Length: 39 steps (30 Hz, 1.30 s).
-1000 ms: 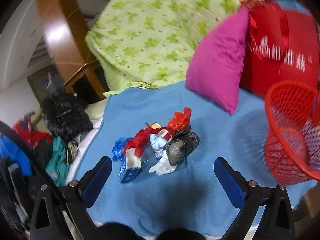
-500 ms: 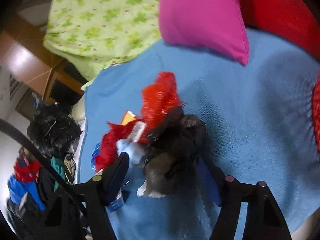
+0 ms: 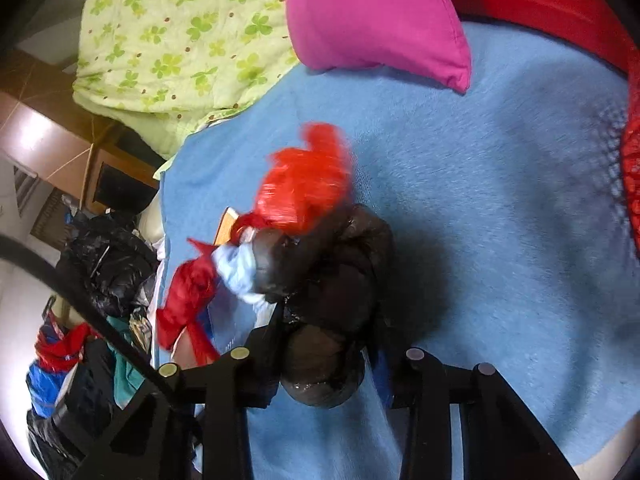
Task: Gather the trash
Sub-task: 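Grasp the black plastic bag with the right tool while the left tool grasps the blue toothpaste box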
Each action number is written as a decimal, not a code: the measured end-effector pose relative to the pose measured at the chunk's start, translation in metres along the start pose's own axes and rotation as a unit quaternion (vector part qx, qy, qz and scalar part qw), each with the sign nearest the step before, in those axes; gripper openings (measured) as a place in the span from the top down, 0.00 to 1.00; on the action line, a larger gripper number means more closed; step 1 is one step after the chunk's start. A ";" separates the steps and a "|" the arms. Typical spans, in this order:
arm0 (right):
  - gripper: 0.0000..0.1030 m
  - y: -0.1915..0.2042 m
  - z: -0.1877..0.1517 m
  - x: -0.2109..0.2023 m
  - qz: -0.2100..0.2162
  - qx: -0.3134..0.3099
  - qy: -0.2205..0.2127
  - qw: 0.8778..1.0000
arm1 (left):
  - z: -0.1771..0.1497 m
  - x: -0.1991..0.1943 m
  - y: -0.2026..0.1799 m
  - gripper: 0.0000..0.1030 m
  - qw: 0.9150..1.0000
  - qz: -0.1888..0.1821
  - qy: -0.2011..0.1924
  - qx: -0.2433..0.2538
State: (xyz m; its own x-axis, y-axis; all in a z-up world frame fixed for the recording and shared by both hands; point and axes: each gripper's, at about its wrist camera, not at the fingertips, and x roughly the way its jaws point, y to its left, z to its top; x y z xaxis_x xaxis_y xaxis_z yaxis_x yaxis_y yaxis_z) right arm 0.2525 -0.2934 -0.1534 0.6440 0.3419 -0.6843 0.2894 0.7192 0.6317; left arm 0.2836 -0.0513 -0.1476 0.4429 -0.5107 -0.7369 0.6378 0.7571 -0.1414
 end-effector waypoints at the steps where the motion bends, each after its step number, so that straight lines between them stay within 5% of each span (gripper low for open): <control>1: 0.62 -0.001 -0.003 -0.006 0.004 0.000 -0.001 1.000 | -0.002 -0.001 -0.003 0.29 1.000 0.002 0.000 -0.002; 7: 0.62 0.005 -0.019 -0.042 0.021 -0.020 -0.021 0.999 | -0.009 -0.009 -0.010 0.71 1.000 0.001 -0.001 -0.012; 10: 0.62 0.011 -0.027 -0.056 0.020 -0.038 -0.030 0.999 | -0.014 -0.015 -0.013 0.68 1.000 0.009 -0.004 -0.020; 14: 0.62 0.015 -0.038 -0.070 0.017 -0.057 -0.038 0.998 | -0.019 -0.017 -0.013 0.13 1.000 0.011 -0.008 -0.025; 15: 0.62 0.014 -0.041 -0.073 0.017 -0.060 -0.038 0.997 | -0.018 -0.018 -0.015 0.12 1.000 0.019 -0.016 -0.019; 22: 0.62 0.012 -0.047 -0.073 0.014 -0.062 -0.032 0.997 | -0.008 0.011 -0.002 0.09 0.999 0.026 0.019 0.004; 27: 0.62 0.012 -0.051 -0.069 0.004 -0.068 -0.031 0.997 | -0.011 0.023 0.013 0.10 0.999 -0.019 0.024 -0.034; 28: 0.62 0.014 -0.051 -0.069 0.002 -0.070 -0.031 0.997 | -0.012 0.022 0.012 0.12 0.999 -0.025 0.017 -0.034; 30: 0.62 0.016 -0.052 -0.070 0.000 -0.076 -0.034 0.997 | -0.014 0.018 0.010 0.35 0.999 -0.039 0.010 -0.029; 33: 0.62 0.021 -0.054 -0.073 -0.003 -0.088 -0.039 0.995 | -0.015 0.008 0.003 0.47 0.999 -0.038 -0.004 -0.024; 39: 0.62 0.028 -0.060 -0.085 -0.003 -0.105 -0.051 0.993 | -0.018 -0.009 -0.016 0.53 0.999 -0.022 -0.021 -0.008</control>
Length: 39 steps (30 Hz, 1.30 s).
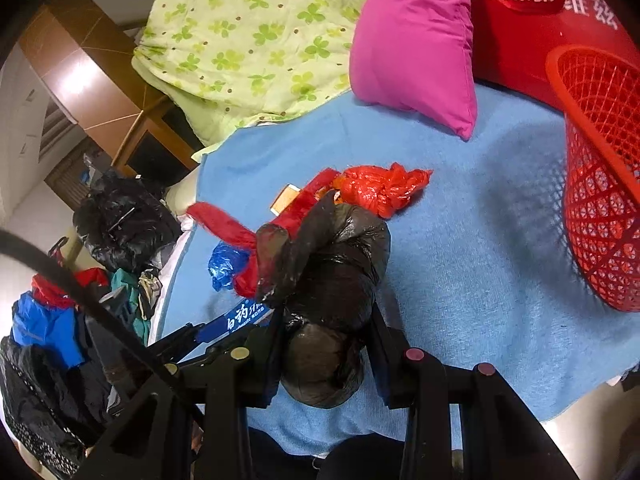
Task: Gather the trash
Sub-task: 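Drop the black bag into the red basket with the right tool while the left holds the box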
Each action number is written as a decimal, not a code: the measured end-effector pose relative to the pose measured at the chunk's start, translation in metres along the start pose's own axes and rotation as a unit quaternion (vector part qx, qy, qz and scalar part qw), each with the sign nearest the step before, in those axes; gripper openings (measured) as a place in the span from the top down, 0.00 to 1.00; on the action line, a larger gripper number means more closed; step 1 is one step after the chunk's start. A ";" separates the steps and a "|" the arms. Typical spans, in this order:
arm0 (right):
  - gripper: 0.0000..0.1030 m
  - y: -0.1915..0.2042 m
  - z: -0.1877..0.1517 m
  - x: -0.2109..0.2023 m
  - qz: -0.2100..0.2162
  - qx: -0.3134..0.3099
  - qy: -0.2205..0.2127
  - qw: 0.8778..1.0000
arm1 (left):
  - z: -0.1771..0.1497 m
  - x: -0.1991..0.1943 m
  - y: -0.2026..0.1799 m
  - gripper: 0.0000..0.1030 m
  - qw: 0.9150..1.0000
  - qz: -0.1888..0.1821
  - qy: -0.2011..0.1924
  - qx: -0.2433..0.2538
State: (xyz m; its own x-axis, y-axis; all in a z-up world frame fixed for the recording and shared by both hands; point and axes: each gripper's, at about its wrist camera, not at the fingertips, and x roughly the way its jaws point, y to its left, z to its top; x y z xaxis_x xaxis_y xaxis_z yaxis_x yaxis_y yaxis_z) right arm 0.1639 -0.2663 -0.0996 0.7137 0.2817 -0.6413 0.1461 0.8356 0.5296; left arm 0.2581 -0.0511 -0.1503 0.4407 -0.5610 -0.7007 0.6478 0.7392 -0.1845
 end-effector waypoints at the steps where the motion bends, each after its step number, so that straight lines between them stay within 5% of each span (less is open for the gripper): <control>1: 0.62 0.000 0.000 -0.003 0.001 -0.001 -0.003 1.000 | -0.001 -0.003 -0.007 0.53 1.000 0.006 -0.003 0.008; 8: 0.62 -0.002 -0.003 -0.032 -0.004 -0.012 -0.031 0.999 | -0.001 -0.025 -0.044 0.55 0.997 0.056 -0.027 0.050; 16: 0.62 0.000 -0.005 -0.065 0.008 -0.035 -0.081 0.996 | 0.013 -0.071 -0.016 0.55 0.992 0.110 -0.064 0.018; 21: 0.62 0.012 -0.009 -0.069 -0.002 -0.065 -0.095 0.993 | 0.025 -0.099 0.028 0.55 0.975 0.194 -0.092 -0.061; 25: 0.62 0.012 -0.009 -0.077 0.000 -0.069 -0.109 0.992 | 0.026 -0.119 0.037 0.55 0.964 0.232 -0.109 -0.078; 34: 0.62 -0.003 -0.003 -0.104 -0.012 -0.057 -0.155 0.986 | 0.042 -0.136 0.007 0.55 0.967 0.209 -0.139 -0.050; 39: 0.62 -0.021 0.005 -0.127 -0.032 -0.043 -0.191 0.980 | 0.064 -0.135 -0.031 0.55 0.974 0.164 -0.157 -0.017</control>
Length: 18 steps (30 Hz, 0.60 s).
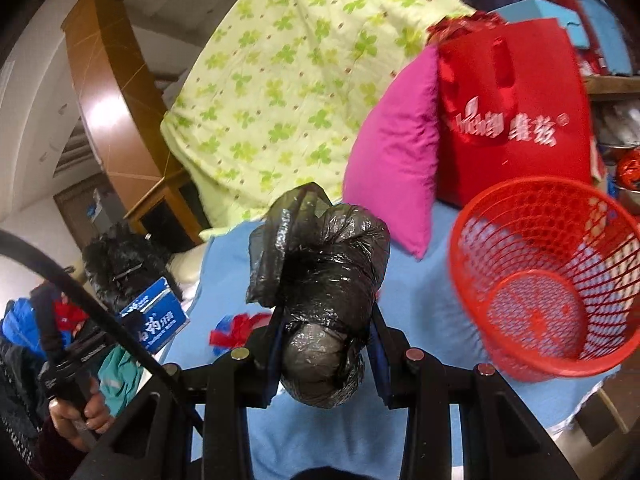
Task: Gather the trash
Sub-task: 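Drop the black bag into the red basket with the right tool while the left holds the box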
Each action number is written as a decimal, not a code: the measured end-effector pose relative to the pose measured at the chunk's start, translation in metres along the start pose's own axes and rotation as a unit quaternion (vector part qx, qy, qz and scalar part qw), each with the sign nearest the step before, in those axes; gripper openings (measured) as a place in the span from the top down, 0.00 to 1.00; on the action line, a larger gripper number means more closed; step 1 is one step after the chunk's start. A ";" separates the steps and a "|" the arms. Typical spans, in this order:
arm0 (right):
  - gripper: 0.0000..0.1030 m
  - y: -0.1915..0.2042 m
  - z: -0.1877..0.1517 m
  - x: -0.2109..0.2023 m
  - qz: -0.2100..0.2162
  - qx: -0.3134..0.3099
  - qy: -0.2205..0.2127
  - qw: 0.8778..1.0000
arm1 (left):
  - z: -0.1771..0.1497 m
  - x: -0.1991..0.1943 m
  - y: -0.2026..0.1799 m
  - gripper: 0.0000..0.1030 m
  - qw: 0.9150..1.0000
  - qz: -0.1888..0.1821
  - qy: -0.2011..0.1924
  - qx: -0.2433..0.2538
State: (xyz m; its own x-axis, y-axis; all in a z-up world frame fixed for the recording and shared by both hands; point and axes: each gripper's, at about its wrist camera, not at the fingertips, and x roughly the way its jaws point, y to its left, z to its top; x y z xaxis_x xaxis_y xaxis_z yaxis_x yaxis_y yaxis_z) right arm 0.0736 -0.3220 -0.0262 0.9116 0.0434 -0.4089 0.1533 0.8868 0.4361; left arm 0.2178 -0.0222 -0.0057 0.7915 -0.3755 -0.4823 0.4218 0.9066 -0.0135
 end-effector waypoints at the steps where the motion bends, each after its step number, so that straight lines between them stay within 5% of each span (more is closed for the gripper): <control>1: 0.62 -0.004 0.002 -0.003 -0.005 0.002 -0.006 1.000 | 0.005 0.000 -0.011 0.55 1.000 -0.013 -0.003 0.007; 10: 0.62 -0.081 0.019 -0.047 -0.073 0.056 -0.058 0.994 | 0.043 0.025 -0.141 0.54 0.990 -0.133 0.001 0.056; 18: 0.60 -0.156 0.020 -0.063 -0.097 0.135 -0.056 0.985 | 0.058 0.061 -0.260 0.54 0.971 -0.213 0.030 0.101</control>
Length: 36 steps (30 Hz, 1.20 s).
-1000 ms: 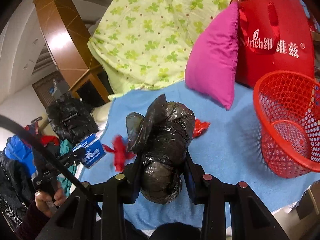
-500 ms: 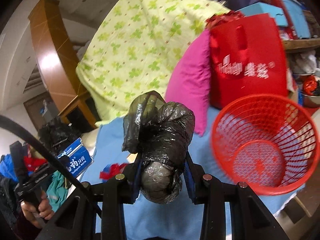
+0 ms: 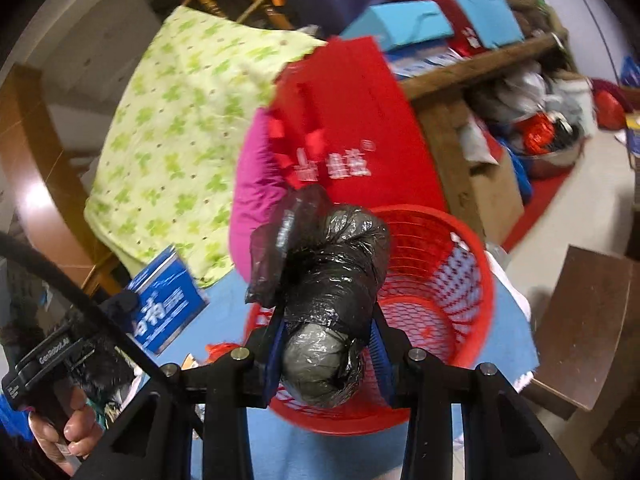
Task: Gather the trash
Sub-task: 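Drop the black bag into the red basket with the right tool while the left holds the box, then drop the toothpaste box into the red basket with the left tool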
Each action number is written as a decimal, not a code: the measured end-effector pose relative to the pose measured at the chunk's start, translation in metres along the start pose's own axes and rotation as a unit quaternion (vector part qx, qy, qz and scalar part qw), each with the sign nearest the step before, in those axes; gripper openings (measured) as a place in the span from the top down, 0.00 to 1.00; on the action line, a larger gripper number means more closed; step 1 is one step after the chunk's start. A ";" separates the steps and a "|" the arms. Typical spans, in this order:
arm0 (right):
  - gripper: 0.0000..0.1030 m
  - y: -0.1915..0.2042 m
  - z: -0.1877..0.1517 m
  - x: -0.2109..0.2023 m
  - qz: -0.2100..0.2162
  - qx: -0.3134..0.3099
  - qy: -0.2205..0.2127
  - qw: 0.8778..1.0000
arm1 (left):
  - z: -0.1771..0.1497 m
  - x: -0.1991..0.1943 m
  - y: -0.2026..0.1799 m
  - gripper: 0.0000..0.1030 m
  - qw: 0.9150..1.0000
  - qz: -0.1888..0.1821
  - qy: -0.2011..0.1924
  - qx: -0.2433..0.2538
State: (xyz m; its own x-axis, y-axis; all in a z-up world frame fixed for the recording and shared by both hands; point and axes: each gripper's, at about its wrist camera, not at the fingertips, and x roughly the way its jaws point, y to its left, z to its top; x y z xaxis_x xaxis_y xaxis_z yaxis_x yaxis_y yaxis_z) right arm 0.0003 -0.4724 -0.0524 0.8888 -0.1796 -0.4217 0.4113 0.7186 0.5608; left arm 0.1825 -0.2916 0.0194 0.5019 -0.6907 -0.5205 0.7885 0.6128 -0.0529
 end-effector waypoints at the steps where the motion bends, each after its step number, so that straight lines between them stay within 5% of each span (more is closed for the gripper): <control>1: 0.60 -0.004 0.001 0.001 0.000 0.005 0.002 1.000 | 0.002 0.008 -0.008 0.54 1.000 -0.004 0.005 0.006; 3: 0.59 -0.012 0.002 0.004 -0.001 0.013 0.008 1.000 | 0.007 0.029 -0.024 0.50 1.000 -0.008 0.019 0.019; 5: 0.35 -0.016 0.002 0.006 0.009 0.028 0.012 0.999 | 0.008 0.042 -0.032 0.31 0.999 -0.006 0.031 0.026; 6: 0.32 -0.018 0.002 0.006 0.016 0.036 0.010 0.999 | 0.007 0.045 -0.033 0.29 0.999 -0.004 0.029 0.024; 13: 0.32 -0.005 0.003 -0.002 0.023 0.010 -0.016 1.000 | -0.004 0.027 -0.004 0.29 0.999 0.034 0.020 0.018; 18: 0.32 0.020 0.003 -0.019 0.043 -0.023 -0.043 0.998 | -0.029 -0.025 0.054 0.29 0.994 0.107 0.005 -0.003; 22: 0.32 0.047 -0.002 -0.030 0.071 -0.058 -0.050 0.995 | -0.062 -0.083 0.110 0.25 0.980 0.199 -0.008 -0.014; 28: 0.32 0.107 -0.026 -0.017 0.116 -0.111 -0.013 0.987 | -0.128 -0.160 0.183 0.20 0.943 0.331 0.004 -0.038; 31: 0.32 0.139 -0.047 0.005 0.135 -0.134 0.029 0.981 | -0.160 -0.179 0.206 0.20 0.935 0.348 0.022 -0.067; 36: 0.32 0.181 -0.092 0.056 0.137 -0.179 0.118 0.967 | -0.187 -0.181 0.226 0.20 0.936 0.327 0.036 -0.123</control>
State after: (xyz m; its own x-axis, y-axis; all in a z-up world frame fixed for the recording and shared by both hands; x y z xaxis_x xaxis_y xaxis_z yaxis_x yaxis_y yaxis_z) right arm 0.1058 -0.2904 -0.0398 0.8664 0.1776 -0.4668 0.0334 0.9119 0.4090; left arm 0.2031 0.0432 -0.0582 0.8170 -0.1150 -0.5651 0.2112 0.9715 0.1076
